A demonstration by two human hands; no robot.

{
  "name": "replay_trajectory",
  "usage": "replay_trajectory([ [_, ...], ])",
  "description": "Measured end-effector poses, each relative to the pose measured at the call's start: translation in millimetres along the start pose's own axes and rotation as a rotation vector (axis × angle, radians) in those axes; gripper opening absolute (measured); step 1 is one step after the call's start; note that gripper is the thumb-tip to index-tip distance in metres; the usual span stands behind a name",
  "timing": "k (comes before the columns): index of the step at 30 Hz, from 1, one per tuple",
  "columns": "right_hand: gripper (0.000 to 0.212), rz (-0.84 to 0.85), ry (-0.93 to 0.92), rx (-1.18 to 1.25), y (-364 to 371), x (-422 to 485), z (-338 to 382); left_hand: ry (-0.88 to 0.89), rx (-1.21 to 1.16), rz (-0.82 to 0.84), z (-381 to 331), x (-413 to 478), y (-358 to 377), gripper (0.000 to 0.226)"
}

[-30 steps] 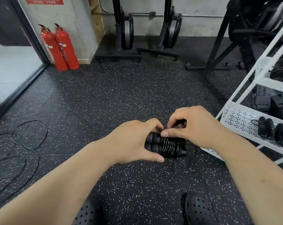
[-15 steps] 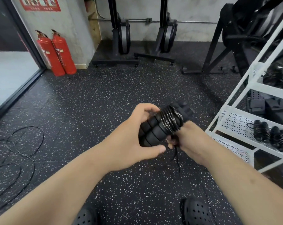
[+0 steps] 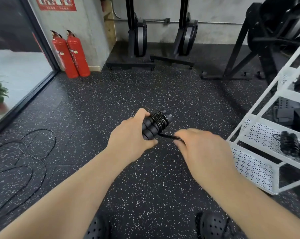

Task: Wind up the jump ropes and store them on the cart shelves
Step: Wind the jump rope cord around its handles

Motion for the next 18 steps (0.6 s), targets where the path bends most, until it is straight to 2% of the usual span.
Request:
replay_trajectory([
  [2, 0.013, -0.053, -0.053, 0.023, -9, 5, 0, 0.020, 0.029, 0.037, -2, 0, 4, 0.071],
  [8, 0.017, -0.063, -0.148, 0.142, -15, 11, -6, 0.174, 0.050, 0.128, -20, -10, 20, 0.061],
  [15, 0.032, 0.123, -0.066, 0.184, -5, 20, -30, 0.456, 0.164, 0.227, -52, -27, 28, 0.064],
  [18, 0.025, 0.199, -0.011, 0.304, 2, 21, -44, 0.518, 0.190, 0.239, -61, -32, 27, 0.071],
])
Point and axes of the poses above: each hand's wrist, its own x-axis towards the middle knuckle, its own y-axis out of the palm, z = x × y, the point moved 8 cm from there along x, towards the middle knuckle, and after that the axes turned 10 degrees about x, right-handed, at the moved point
